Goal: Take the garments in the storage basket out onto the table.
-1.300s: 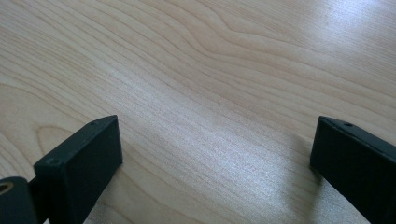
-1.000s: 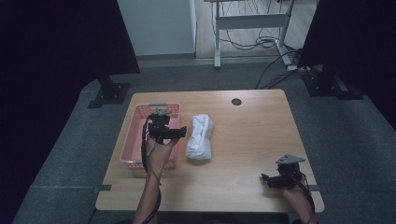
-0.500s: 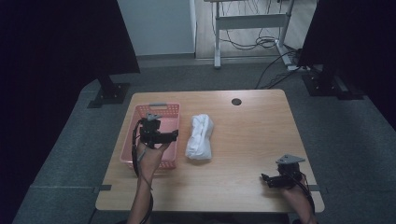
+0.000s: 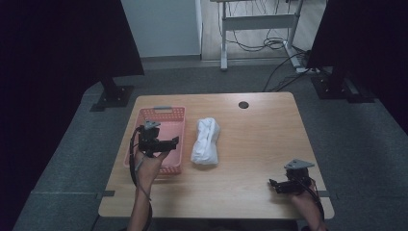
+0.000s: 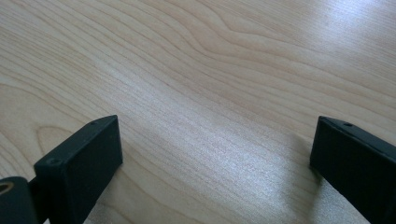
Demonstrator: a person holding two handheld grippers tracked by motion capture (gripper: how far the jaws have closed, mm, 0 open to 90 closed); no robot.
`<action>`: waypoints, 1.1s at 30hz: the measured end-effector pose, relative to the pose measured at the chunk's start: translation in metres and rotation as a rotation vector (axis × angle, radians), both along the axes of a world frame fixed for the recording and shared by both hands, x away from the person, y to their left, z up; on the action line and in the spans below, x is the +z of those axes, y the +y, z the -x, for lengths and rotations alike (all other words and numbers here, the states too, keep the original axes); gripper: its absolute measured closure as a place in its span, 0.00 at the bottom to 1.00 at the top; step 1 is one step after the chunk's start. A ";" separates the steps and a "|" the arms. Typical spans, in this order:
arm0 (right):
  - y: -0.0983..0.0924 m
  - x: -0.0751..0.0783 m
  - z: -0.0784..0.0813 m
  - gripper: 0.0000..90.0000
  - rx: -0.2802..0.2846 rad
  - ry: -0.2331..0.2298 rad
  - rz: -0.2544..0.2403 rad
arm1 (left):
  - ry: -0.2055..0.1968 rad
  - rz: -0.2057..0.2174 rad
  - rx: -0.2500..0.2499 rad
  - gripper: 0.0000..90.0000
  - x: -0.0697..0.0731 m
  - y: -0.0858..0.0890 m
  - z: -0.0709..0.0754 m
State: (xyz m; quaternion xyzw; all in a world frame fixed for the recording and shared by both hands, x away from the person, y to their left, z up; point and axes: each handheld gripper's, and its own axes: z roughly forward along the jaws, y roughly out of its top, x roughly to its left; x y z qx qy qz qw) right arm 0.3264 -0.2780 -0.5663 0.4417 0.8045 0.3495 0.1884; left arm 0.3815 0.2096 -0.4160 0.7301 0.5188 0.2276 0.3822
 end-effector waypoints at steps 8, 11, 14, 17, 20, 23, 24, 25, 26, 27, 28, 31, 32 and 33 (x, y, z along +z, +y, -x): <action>0.000 0.000 0.000 0.02 -0.001 0.001 0.000 | -0.007 0.002 -0.003 0.10 -0.004 0.008 0.008; 0.000 0.000 0.000 0.02 0.000 0.000 -0.001 | -0.008 0.012 -0.003 0.10 -0.006 0.012 0.012; 0.000 0.000 0.000 0.02 0.001 0.000 0.000 | -0.008 0.021 0.002 0.10 -0.008 0.016 0.015; 0.000 0.000 0.000 0.02 0.001 0.000 0.000 | -0.011 0.026 0.009 0.10 -0.010 0.020 0.018; 0.000 0.000 0.000 0.02 0.001 0.000 0.000 | -0.012 0.028 0.012 0.10 -0.012 0.023 0.020; 0.000 0.000 0.000 0.02 0.001 0.000 0.000 | -0.017 0.033 0.013 0.10 -0.014 0.027 0.024; 0.000 0.000 0.000 0.02 0.001 0.000 0.001 | -0.018 0.035 0.014 0.10 -0.015 0.028 0.025; 0.000 0.000 0.000 0.02 0.001 0.000 0.001 | -0.018 0.038 0.013 0.10 -0.016 0.029 0.027; 0.000 0.000 0.000 0.02 0.001 0.000 0.001 | -0.020 0.039 0.014 0.09 -0.017 0.030 0.028; 0.000 0.000 0.000 0.02 0.001 0.000 0.001 | -0.019 0.038 0.015 0.09 -0.017 0.031 0.030; 0.000 0.000 0.000 0.02 0.001 0.000 0.001 | -0.021 0.039 0.014 0.09 -0.018 0.032 0.031; 0.000 0.000 0.000 0.02 0.001 0.000 0.001 | -0.025 0.040 0.012 0.09 -0.020 0.035 0.035; 0.000 0.000 0.000 0.02 0.001 0.000 0.001 | -0.025 0.041 0.012 0.09 -0.021 0.036 0.036; 0.000 0.000 0.000 0.02 0.001 0.000 0.001 | -0.024 0.041 0.012 0.09 -0.022 0.036 0.038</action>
